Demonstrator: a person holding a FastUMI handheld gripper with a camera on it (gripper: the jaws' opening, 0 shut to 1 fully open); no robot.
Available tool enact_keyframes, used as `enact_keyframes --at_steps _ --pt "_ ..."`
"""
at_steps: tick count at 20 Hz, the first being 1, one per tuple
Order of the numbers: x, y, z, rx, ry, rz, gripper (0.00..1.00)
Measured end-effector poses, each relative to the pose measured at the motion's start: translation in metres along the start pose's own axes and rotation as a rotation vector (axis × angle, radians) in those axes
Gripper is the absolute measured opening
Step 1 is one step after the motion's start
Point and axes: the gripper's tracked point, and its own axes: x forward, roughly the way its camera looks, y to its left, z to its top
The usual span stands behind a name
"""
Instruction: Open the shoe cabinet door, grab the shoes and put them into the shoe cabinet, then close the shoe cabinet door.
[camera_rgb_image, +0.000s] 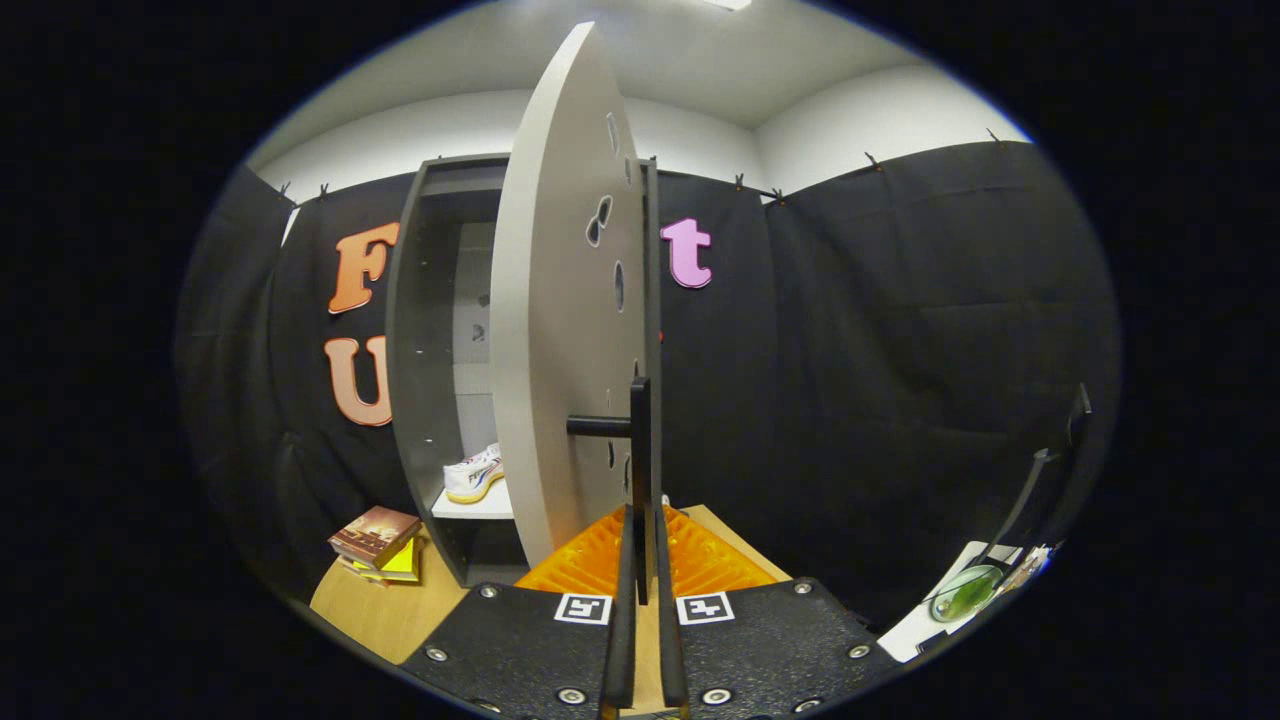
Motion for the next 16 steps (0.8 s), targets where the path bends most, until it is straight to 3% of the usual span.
enact_keyframes --at_steps 4,10,12,14,16 --pt "-0.015 -0.049 -0.008 0.012 0.006 -0.128 0.09" --pt "-0.034 -0.068 -0.052 -0.009 0.044 -0.22 0.17" --pt "-0.032 -0.051 -0.066 -0.011 0.038 -0.208 0.18" --pt "-0.027 -0.022 -0.092 0.004 0.075 -0.14 0.19" --pt "-0.025 0.014 -0.122 0.004 0.138 -0.065 0.26"
